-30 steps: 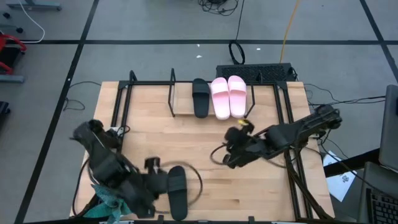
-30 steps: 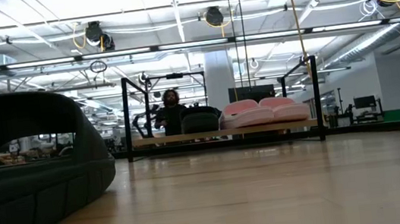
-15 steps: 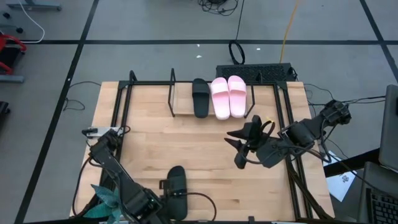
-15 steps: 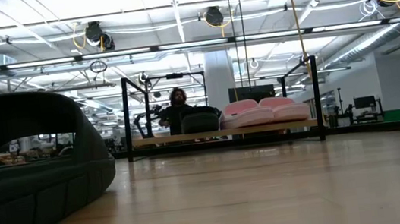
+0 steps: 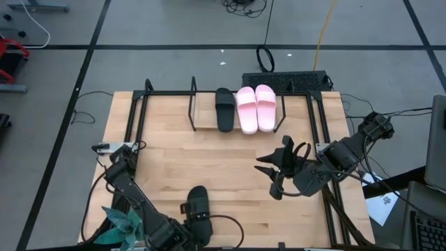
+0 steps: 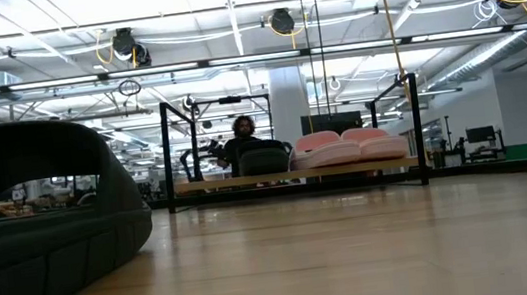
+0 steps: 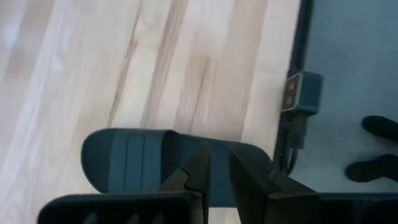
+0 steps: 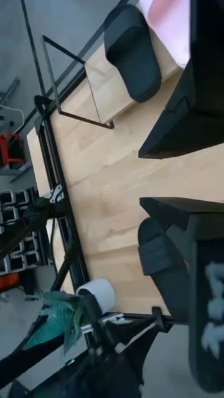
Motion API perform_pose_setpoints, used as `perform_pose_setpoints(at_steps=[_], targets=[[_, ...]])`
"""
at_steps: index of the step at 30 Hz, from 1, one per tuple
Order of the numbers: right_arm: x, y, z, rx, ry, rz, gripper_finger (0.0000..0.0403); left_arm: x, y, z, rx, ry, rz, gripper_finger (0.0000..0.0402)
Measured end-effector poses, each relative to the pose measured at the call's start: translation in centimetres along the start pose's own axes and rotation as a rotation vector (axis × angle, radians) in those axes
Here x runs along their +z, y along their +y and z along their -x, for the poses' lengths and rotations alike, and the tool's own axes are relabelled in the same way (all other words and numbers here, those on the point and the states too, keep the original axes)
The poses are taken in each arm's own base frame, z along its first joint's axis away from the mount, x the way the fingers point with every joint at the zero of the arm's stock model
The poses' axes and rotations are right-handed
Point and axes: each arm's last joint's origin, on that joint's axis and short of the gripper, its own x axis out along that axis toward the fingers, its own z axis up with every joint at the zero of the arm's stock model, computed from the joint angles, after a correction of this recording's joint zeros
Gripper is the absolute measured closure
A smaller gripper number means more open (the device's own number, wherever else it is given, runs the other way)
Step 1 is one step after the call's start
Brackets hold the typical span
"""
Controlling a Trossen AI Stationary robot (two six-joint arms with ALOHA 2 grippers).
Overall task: Pick and place slides into the shelf
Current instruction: Put the black slide on the shelf
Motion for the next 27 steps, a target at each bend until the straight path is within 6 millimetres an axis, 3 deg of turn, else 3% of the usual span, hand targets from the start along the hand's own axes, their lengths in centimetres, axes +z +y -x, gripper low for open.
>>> perform_pose_setpoints(at_steps=[5, 9, 14, 19, 27], targets=[[-0.3, 0.4, 0.4, 0.018, 0.004, 0.05, 0.0305, -0.7, -0.6, -2.6, 0.064, 0.058, 0.031, 0.035], [-0.3, 0.5, 0.5, 0.021, 0.004, 0.069, 0.0305, -1.0, -0.1, -3.5, 0.137, 0.101, 0.117, 0.035], [-0.5, 0.5, 0.6, 0.021, 0.012, 0.091, 0.0305, -0.4, 0.5, -3.2, 0.102, 0.162, 0.176, 0.035], [-0.6, 0.4, 0.6, 0.016, 0.02, 0.099, 0.0305, 1.1, 2.5, -1.7, 0.114, 0.164, 0.196, 0.035], [-0.9, 0.4, 0.7, 0.029, 0.049, 0.116, 0.0305, 3.0, 5.2, -2.2, 0.145, 0.241, 0.135, 0.035]])
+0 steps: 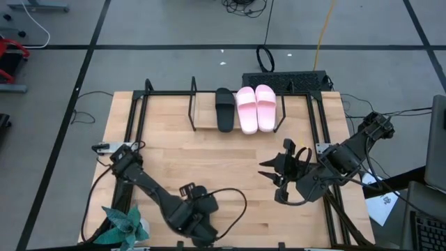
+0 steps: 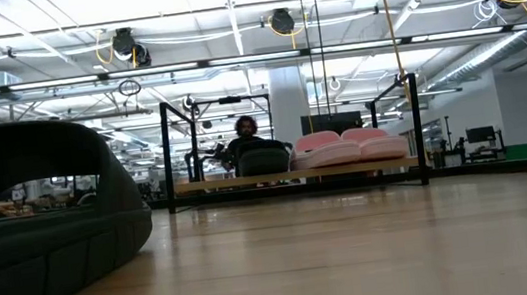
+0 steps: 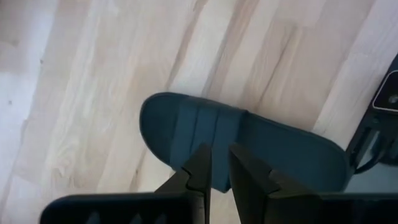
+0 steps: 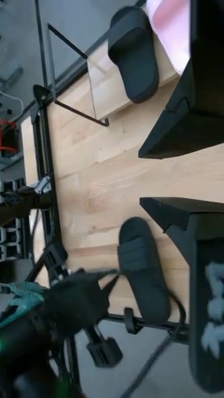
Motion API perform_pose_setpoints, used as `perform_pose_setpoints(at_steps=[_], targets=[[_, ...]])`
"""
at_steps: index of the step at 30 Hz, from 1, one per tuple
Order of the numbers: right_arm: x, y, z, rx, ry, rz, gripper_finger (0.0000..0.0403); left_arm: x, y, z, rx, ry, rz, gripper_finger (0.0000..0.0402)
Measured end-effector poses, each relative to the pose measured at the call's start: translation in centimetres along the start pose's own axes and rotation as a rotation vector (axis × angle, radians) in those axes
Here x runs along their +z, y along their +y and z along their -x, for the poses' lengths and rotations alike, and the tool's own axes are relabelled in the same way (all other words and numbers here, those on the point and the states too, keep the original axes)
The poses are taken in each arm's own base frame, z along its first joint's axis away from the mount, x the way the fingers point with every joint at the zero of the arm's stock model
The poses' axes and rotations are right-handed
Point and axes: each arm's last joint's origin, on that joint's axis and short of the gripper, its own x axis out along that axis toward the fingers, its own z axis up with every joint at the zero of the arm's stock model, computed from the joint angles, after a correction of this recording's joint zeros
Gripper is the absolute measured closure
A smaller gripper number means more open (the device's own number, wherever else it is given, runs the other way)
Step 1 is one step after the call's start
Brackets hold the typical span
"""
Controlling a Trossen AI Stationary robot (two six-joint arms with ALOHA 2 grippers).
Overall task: Pick and place slides into the shelf
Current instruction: Put the black slide on the shelf
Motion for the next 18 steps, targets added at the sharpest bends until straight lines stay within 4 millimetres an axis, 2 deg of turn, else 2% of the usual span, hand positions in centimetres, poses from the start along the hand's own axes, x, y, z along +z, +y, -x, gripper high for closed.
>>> perform_pose_setpoints(at_steps=[3, 7, 12, 18], targets=[[-0.3, 0.1, 0.1, 0.017, 0.031, -0.014, 0.0305, 0.6, 0.0, -0.2, -0.04, 0.012, 0.019, 0.035], [-0.7, 0.2, 0.4, 0.021, 0.053, -0.007, 0.0305, 0.9, -0.8, -0.1, -0.095, -0.062, -0.014, 0.035], [-0.9, 0.4, 0.6, 0.026, 0.058, 0.007, 0.0305, -0.3, -1.2, -0.2, -0.013, -0.128, -0.021, 0.035], [-1.0, 0.3, 0.6, 0.018, 0.066, 0.035, 0.0305, -2.4, -2.8, -2.8, -0.028, -0.112, -0.011, 0.035]])
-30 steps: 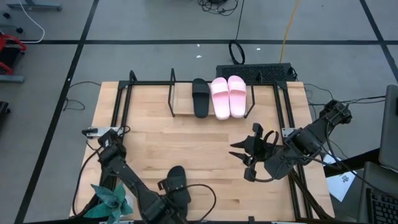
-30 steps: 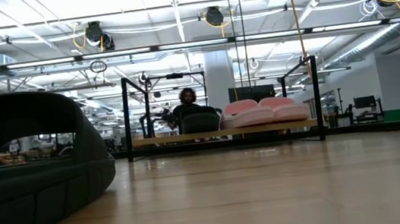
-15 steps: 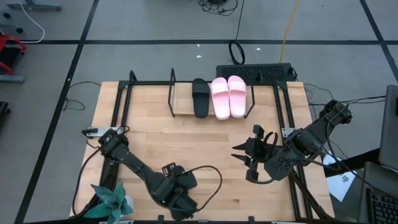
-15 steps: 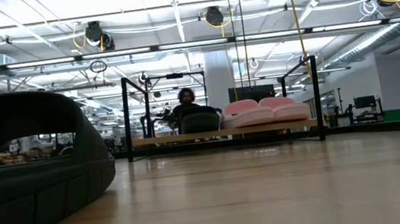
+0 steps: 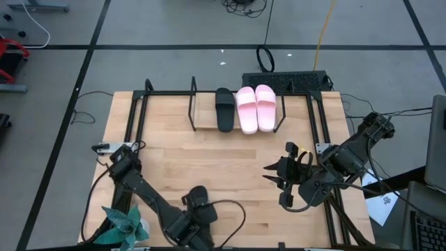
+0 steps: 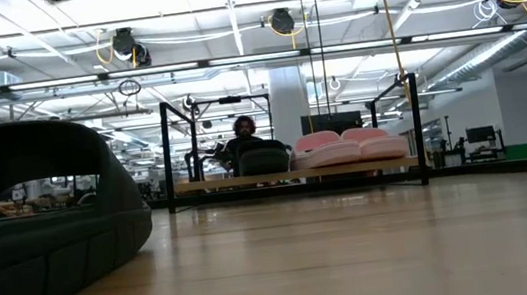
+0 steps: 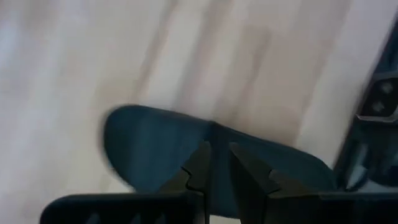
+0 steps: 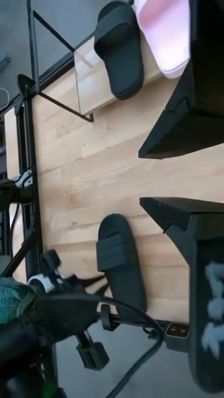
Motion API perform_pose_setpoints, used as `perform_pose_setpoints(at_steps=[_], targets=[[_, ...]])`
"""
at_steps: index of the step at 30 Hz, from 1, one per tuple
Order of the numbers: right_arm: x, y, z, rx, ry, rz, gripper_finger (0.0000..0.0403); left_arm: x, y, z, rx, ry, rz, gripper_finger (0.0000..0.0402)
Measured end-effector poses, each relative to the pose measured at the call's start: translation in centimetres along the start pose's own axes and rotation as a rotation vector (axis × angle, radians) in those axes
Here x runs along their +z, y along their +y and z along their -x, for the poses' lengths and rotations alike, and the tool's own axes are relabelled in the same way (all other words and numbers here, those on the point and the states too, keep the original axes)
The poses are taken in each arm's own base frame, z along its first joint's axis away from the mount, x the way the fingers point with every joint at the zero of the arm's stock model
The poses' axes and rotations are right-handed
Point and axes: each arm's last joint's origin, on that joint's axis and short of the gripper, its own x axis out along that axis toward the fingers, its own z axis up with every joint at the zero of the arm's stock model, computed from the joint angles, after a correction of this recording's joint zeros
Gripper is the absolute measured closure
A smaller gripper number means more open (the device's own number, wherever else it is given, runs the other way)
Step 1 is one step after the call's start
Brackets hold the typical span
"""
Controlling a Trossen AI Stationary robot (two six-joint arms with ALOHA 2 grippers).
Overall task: Pick and place slides into the shelf
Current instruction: Put the black slide on the shelf
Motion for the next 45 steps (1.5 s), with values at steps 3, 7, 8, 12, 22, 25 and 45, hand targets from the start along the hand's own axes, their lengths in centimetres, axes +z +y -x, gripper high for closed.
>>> perform_pose_setpoints(at_steps=[3, 7, 8, 12, 22, 25, 45], targets=[[0.0, 0.0, 0.0, -0.001, 0.0, 0.017, 0.0305, -1.4, -0.8, -1.2, -0.009, -0.007, 0.006, 0.035], [-0.1, -0.1, 0.0, -0.009, 0.006, 0.029, 0.0305, -2.9, -1.0, -1.8, 0.027, -0.003, 0.055, 0.035], [-0.1, -0.1, 0.0, -0.011, 0.009, 0.032, 0.0305, -3.1, -1.1, -1.9, 0.03, -0.005, 0.064, 0.035], [-0.1, -0.1, 0.0, -0.013, 0.01, 0.048, 0.0305, -3.8, -1.4, -1.8, 0.036, -0.03, 0.076, 0.035], [-0.3, -0.5, 0.0, -0.099, -0.006, 0.081, 0.0305, -4.1, -1.5, -2.2, 0.062, -0.026, 0.046, 0.035], [-0.4, -0.6, 0.0, -0.104, 0.001, 0.079, 0.0305, -4.1, -1.5, -2.3, 0.066, -0.024, 0.043, 0.035], [-0.4, -0.6, 0.0, -0.105, 0.002, 0.077, 0.0305, -3.9, -1.6, -2.4, 0.04, 0.001, 0.161, 0.0324]])
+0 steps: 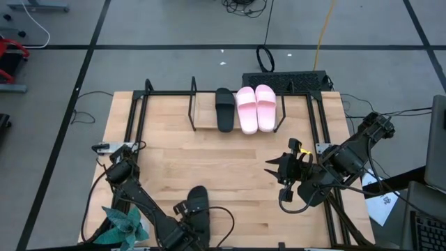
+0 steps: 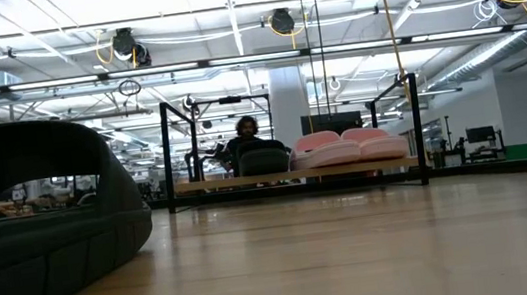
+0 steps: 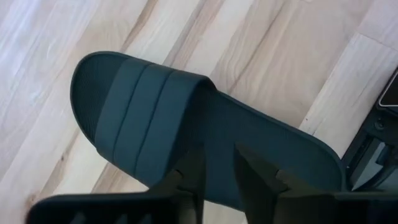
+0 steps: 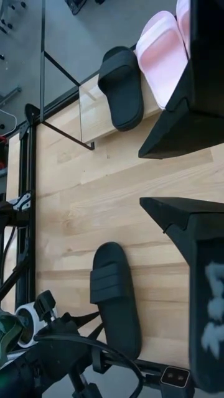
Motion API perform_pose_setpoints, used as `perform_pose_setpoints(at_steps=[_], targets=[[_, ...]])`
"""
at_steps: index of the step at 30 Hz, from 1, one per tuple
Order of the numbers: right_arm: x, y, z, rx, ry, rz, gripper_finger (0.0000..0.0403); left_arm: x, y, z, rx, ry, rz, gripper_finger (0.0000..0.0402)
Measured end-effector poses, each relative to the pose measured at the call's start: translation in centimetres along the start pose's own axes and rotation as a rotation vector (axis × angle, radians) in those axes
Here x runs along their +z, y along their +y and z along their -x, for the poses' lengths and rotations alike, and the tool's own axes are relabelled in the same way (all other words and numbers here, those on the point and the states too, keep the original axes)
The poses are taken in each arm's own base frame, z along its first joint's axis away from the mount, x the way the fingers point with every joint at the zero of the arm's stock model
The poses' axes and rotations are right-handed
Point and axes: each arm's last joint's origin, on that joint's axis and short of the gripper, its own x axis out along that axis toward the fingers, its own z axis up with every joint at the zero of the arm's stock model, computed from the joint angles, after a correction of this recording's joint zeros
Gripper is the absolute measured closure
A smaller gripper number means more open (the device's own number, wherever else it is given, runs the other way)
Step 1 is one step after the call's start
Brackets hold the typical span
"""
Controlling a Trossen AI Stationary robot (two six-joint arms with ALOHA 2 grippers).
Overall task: Pick and place slides into the shelf
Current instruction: Put the black slide on the shelf
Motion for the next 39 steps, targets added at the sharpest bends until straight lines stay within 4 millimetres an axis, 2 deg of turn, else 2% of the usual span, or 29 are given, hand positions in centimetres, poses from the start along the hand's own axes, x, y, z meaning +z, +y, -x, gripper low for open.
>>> perform_pose_setpoints(at_steps=[7, 11, 14, 28, 39], targets=[[0.0, 0.0, 0.0, 0.0, 0.0, 0.0, 0.0305, -0.1, 0.0, 0.0, -0.012, 0.047, 0.033, 0.0238], [0.0, 0.0, -0.1, -0.003, 0.0, -0.003, 0.0305, -0.1, -0.1, 0.0, -0.02, 0.076, 0.037, 0.0211], [0.1, -0.1, -0.1, -0.006, -0.001, -0.019, 0.0305, -0.1, 0.1, 0.0, -0.002, 0.06, 0.026, 0.0214], [0.1, -0.1, -0.1, -0.023, -0.014, -0.038, 0.0305, 1.0, 0.6, -0.5, 0.034, 0.033, -0.111, 0.0276], [0.1, -0.1, -0.1, -0.023, -0.014, -0.037, 0.0305, -0.3, 1.8, -4.0, 0.104, 0.103, -0.064, 0.028]])
